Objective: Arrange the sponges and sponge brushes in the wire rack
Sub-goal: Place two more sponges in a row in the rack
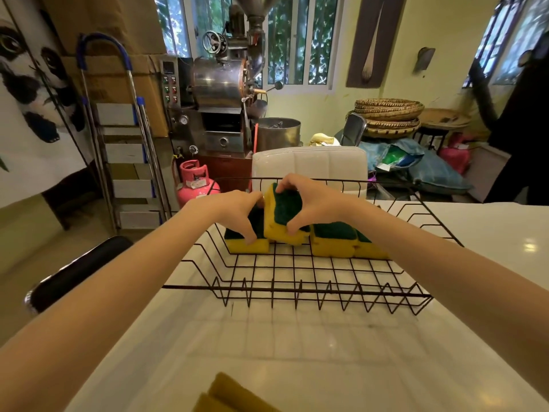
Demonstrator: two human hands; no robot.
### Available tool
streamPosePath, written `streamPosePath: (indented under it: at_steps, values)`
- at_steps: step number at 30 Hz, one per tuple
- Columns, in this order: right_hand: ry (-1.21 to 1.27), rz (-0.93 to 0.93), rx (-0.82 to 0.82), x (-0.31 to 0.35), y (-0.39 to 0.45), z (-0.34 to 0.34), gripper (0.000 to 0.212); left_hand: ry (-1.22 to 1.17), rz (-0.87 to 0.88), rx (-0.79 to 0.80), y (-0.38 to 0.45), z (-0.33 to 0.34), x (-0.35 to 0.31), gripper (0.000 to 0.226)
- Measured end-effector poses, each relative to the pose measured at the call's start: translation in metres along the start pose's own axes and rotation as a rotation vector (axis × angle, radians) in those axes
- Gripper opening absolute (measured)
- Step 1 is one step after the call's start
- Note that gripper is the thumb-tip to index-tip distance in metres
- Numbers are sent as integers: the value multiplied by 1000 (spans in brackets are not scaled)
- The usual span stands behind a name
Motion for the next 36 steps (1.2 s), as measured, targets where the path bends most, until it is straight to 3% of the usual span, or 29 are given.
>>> streamPosePath:
  at_steps: [16,23,33,36]
  values:
    - [-14,45,28,-12,-2,6,68,-40,-36,12,-2,2,0,74]
    - [-156,-8,60,-6,1,19,69,-38,2,-3,-2,3,1,72]
    - [-248,23,215,-10,3,27,73,-70,25,3,-4,4,-1,49]
    - [-399,-5,221,-6,3,29,73,-14,1,26,-6,5,-4,52]
Point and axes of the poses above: each hand's wrist, its own y-axis towards the middle knuckle, its own z-axis out of the palm, x = y × z, the point moved 6 cm from there along y, towards the middle knuckle, and after that the axes turned 13 degrees about -y, right-handed, at the moved point
